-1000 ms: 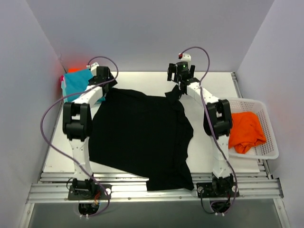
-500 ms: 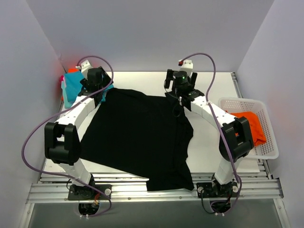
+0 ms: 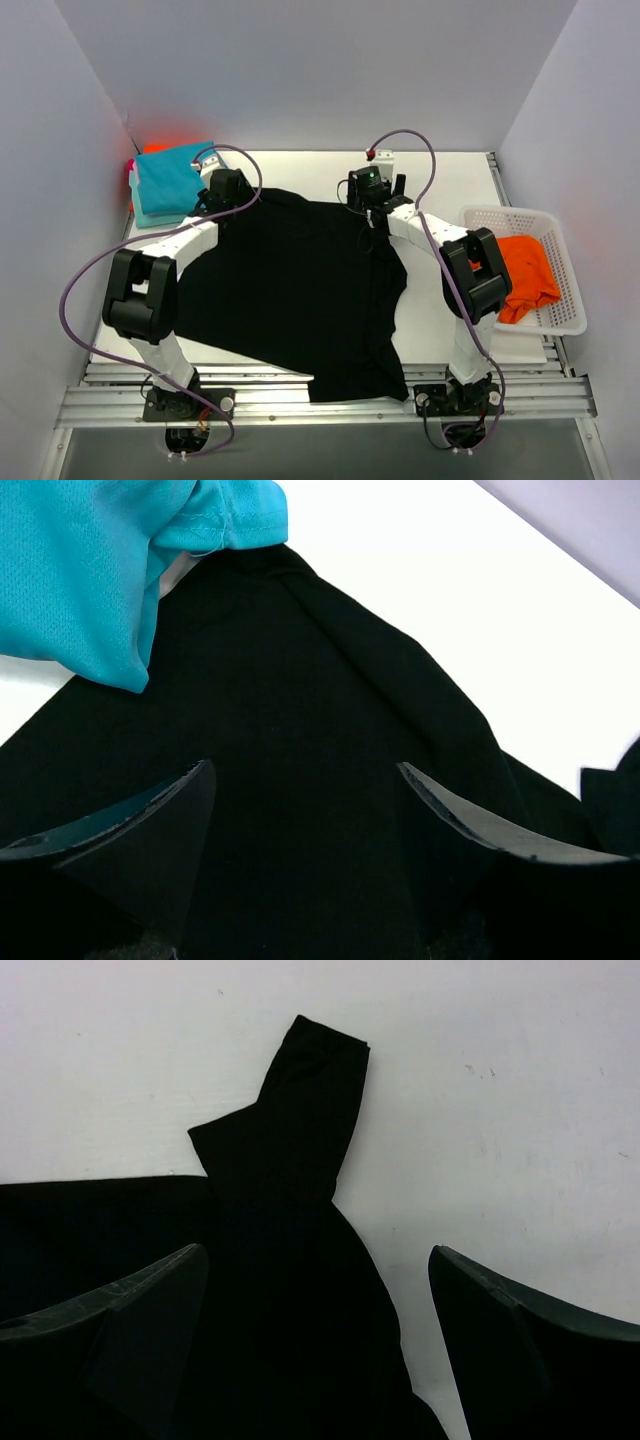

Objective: Fold and stack the t-shirts
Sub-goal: Flatten the tshirt out

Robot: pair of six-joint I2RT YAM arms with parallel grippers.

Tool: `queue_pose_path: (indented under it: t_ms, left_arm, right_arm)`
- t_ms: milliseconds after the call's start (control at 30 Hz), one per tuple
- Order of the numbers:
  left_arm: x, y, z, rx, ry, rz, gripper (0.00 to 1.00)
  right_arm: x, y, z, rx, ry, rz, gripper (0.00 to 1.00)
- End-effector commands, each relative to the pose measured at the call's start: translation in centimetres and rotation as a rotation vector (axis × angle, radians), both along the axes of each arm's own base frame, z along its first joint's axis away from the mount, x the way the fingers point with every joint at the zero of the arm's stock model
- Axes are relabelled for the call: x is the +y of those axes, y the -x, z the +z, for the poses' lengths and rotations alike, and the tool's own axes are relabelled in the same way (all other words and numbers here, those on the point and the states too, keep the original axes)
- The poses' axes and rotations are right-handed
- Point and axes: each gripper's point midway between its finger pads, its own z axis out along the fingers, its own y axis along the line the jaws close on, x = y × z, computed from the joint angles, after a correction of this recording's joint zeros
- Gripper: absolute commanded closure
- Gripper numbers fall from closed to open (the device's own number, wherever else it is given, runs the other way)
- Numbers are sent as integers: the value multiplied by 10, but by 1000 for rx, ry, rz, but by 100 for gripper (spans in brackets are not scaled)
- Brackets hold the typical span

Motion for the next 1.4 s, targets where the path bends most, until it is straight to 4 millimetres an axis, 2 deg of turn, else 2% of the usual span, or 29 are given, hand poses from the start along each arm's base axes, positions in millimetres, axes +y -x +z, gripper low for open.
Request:
queue_pose_path:
  t_ms: [0,233,400,533,667,900,1000,1067,1100,1200,1267,1300,1367]
  left_arm:
    - [-4,-10,1,-44,35,-4,20]
    - [-6,-8,-15,-21,46,-13,21]
    - [-6,-7,-23,-15,52,-12,22]
    - [-7,-8,-30,-6,59,-14,22]
    - [-7,-8,-40,10,60,-15,23]
    - [-3,-8,-42,10,67,-9,23]
    - [-3,-9,-44,13,70,-10,23]
    - [-3,-10,-47,14,73,-11,23]
    - [-3,-9,-48,17,72,-10,24]
    - [-3,-11,-54,20,74,-9,24]
    - [-3,-12,-56,24,74,-10,24]
    - [-4,-12,-58,29,75,-13,24]
    - [-4,-14,-61,32,76,-14,24]
  right_arm:
    - [9,-4,-2,-1,-6,-12,12]
    - [17,-3,-28,52,8,-2,14]
    - [25,-1,-33,64,12,11,15]
    - [22,0,-40,75,31,0,17]
    - [22,-2,-46,84,41,-2,23]
    - [20,-3,-58,113,61,-9,29]
    - [18,-4,-58,113,69,-18,37]
    - [14,-4,-60,116,80,-30,47]
    - [12,-4,-61,117,83,-34,56]
    - [7,-6,-62,117,88,-49,70]
    - [4,-8,-59,112,87,-59,73]
    - [3,-9,-58,110,88,-61,80]
    - [-5,-11,-54,106,97,-85,83]
